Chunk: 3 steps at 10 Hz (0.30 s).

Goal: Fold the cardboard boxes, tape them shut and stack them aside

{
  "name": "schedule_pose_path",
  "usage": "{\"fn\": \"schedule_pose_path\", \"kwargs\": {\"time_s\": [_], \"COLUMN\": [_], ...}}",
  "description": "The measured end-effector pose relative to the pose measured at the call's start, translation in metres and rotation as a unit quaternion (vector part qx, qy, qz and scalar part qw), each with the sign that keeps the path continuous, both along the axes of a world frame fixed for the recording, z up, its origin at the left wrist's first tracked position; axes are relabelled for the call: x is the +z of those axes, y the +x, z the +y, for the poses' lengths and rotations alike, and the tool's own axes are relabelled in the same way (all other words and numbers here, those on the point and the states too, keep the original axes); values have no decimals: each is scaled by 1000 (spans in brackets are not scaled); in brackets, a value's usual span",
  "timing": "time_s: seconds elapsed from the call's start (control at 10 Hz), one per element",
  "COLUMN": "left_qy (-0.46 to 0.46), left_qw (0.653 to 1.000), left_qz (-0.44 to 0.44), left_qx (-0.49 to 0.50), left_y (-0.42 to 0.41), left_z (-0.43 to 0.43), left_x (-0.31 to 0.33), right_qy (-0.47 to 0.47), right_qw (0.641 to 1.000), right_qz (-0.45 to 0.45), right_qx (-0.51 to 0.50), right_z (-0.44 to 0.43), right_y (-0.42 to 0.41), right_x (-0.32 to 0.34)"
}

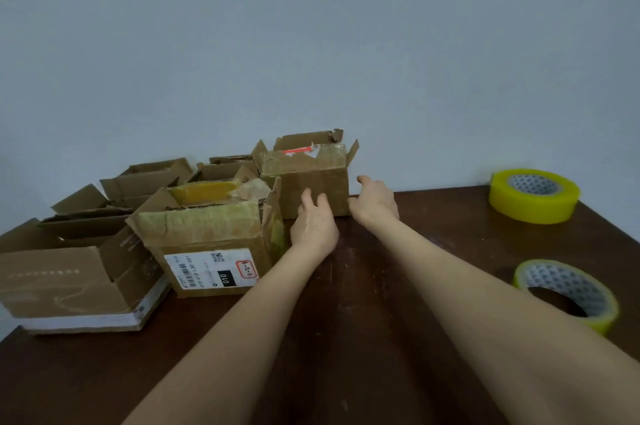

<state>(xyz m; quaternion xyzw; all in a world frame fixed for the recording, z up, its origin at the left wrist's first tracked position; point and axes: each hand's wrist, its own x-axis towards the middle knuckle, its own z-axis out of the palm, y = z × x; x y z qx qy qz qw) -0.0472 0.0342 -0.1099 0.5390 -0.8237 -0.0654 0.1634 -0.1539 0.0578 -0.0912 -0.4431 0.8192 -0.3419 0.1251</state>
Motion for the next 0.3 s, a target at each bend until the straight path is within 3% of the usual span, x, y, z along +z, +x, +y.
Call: {"fn": "schedule_pose_path", "kwargs": {"time_s": [0.3], "left_qy": [-82], "left_qw": [996], "left_qz": [14], "left_qx": [-39], "left_y": [39], "left_z": [54], "left_x": [33], "right_qy": [-5], "right_qw": [994], "right_qz": [106], "right_qx": [30], "right_z": [80], "right_y": [35], "right_x": [27]}}
